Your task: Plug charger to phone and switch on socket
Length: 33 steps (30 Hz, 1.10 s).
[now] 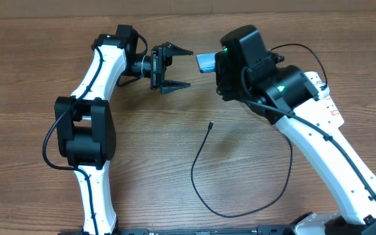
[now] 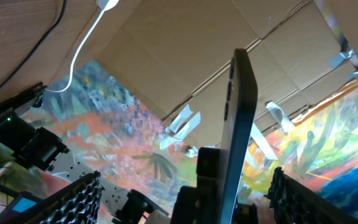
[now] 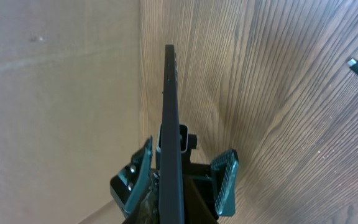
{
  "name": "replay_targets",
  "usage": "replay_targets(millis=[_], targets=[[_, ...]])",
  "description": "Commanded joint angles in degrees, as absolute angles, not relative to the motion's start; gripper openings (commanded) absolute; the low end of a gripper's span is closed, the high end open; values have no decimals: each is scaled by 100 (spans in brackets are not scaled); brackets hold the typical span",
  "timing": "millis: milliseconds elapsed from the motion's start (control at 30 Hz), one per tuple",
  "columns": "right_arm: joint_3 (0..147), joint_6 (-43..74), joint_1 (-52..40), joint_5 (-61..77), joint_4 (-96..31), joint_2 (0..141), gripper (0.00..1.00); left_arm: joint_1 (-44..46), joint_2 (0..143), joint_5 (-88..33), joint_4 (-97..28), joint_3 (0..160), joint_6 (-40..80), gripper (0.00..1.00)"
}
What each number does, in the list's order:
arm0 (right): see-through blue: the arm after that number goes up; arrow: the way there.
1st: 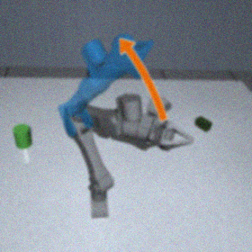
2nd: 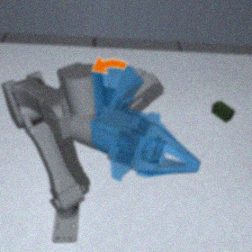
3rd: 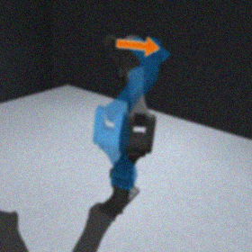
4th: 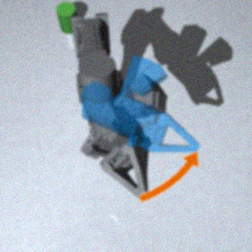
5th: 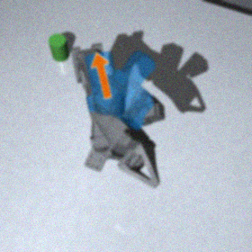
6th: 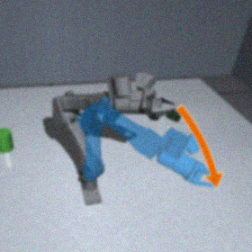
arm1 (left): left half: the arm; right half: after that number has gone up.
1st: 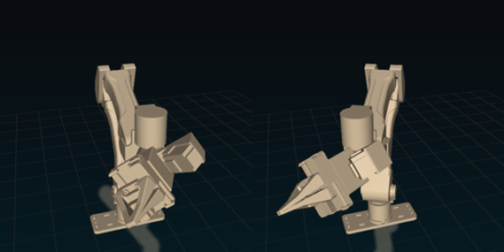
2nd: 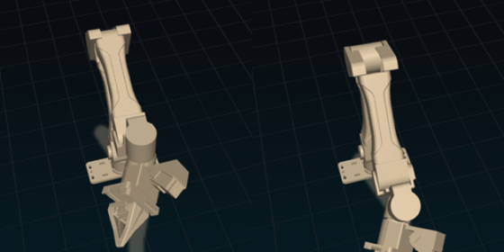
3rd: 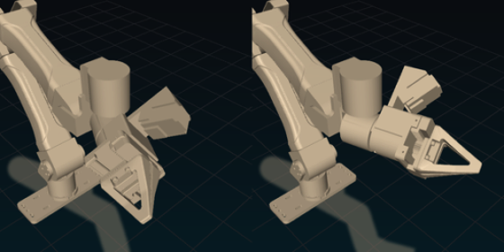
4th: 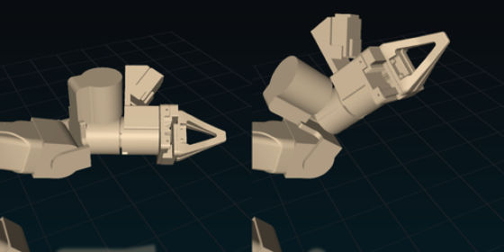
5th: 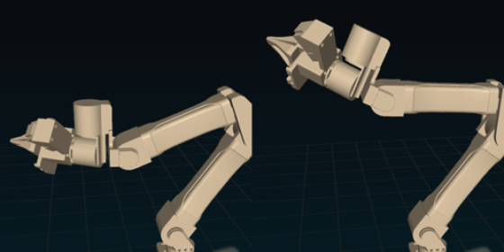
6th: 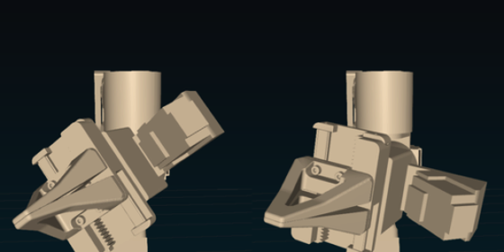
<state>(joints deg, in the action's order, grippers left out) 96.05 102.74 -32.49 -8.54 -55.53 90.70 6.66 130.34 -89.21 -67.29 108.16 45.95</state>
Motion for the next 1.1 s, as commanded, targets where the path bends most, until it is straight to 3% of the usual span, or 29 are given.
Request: replay_targets(millis=[0,167,333,800,1067], targets=[[9539,10593,-3352,-1221,-5472,9013,4,676,13037,-9059,-6720,10945,4720,81],[9408,10759,-3422,-1194,-5341,9037,4,676,13037,-9056,-6720,10945,4720,80],[9408,10766,-3559,-1197,-5269,9135,4,679,13037,-9059,-6720,10945,4720,65],[9408,10805,-3642,-1024,-5039,9531,4,676,13037,-9059,-6722,10945,4733,66],[9408,10805,-3649,-1022,-4818,9561,4,676,13037,-9059,-6722,10945,4786,54]])
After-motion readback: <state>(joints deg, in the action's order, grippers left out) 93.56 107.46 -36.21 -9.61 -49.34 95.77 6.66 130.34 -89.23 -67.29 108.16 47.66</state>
